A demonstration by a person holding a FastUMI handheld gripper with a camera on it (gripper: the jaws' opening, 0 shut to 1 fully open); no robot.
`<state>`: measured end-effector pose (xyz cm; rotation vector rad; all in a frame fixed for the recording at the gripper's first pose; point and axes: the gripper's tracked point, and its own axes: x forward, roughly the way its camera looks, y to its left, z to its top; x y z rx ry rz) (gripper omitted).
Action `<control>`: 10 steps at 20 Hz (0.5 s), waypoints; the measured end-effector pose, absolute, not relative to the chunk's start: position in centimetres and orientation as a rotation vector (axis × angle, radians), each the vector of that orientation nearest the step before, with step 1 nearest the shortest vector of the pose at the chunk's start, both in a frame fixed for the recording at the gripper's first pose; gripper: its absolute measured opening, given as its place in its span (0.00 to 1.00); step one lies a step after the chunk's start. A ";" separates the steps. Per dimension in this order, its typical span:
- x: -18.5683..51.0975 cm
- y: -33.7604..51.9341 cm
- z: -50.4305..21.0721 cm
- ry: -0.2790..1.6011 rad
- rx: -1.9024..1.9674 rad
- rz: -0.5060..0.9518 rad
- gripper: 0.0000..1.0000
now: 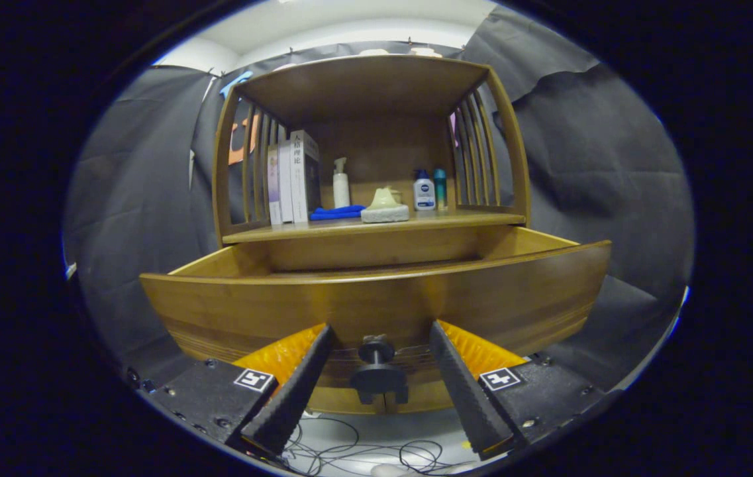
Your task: Pull open the drawer, take out the items inside it, and place them on the countertop above the cabinet.
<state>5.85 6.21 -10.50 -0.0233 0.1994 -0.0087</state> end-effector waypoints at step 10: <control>11.7 6.7 -9.8 0.188 -0.037 -0.024 0.98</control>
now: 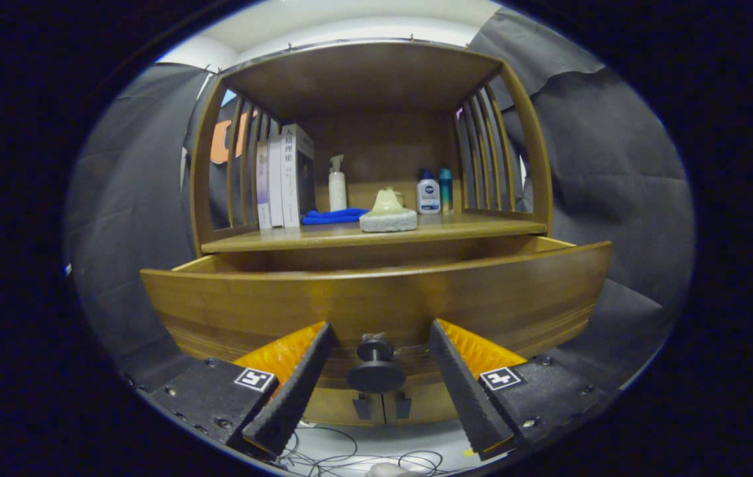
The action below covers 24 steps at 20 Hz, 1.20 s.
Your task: Pull open the drawer, take out the items inside it, and place them on the countertop above the cabinet.
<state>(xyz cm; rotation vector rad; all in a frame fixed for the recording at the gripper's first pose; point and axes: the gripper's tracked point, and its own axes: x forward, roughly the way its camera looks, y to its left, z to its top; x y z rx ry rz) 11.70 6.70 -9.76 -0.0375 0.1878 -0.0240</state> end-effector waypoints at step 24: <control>21.1 7.1 -10.0 0.204 -0.054 -0.047 0.98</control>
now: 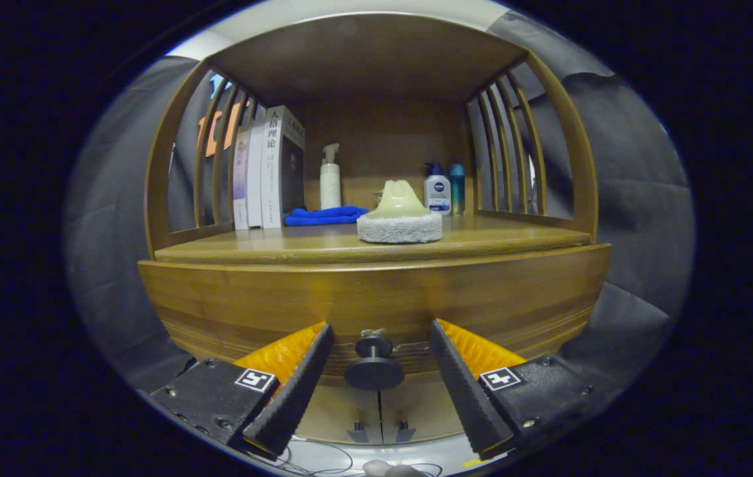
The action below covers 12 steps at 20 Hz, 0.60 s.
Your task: Pull open the drawer, take out the items inside it, and place them on the countertop above the cabinet.
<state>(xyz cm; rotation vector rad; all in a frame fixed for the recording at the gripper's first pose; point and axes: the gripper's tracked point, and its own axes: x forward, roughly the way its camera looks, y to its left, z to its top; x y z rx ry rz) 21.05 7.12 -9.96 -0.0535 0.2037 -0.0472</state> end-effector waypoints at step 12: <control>17.5 5.2 -9.9 0.224 -0.054 -0.026 0.98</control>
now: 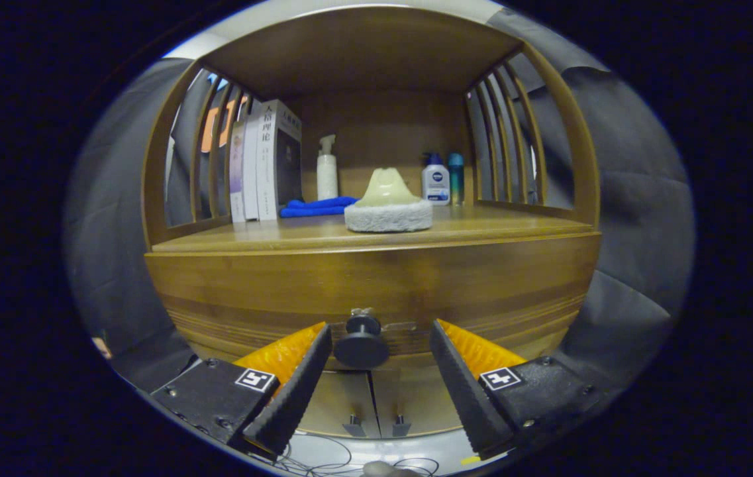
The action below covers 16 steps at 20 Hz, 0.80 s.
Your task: Pull open the drawer, take out the items inside it, and place them on the countertop above the cabinet.
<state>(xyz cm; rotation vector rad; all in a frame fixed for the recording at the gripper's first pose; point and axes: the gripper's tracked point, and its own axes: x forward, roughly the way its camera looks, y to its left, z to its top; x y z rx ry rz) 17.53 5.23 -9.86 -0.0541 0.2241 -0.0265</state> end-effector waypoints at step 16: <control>-6.6 -0.6 1.0 0.020 -0.034 -0.054 0.97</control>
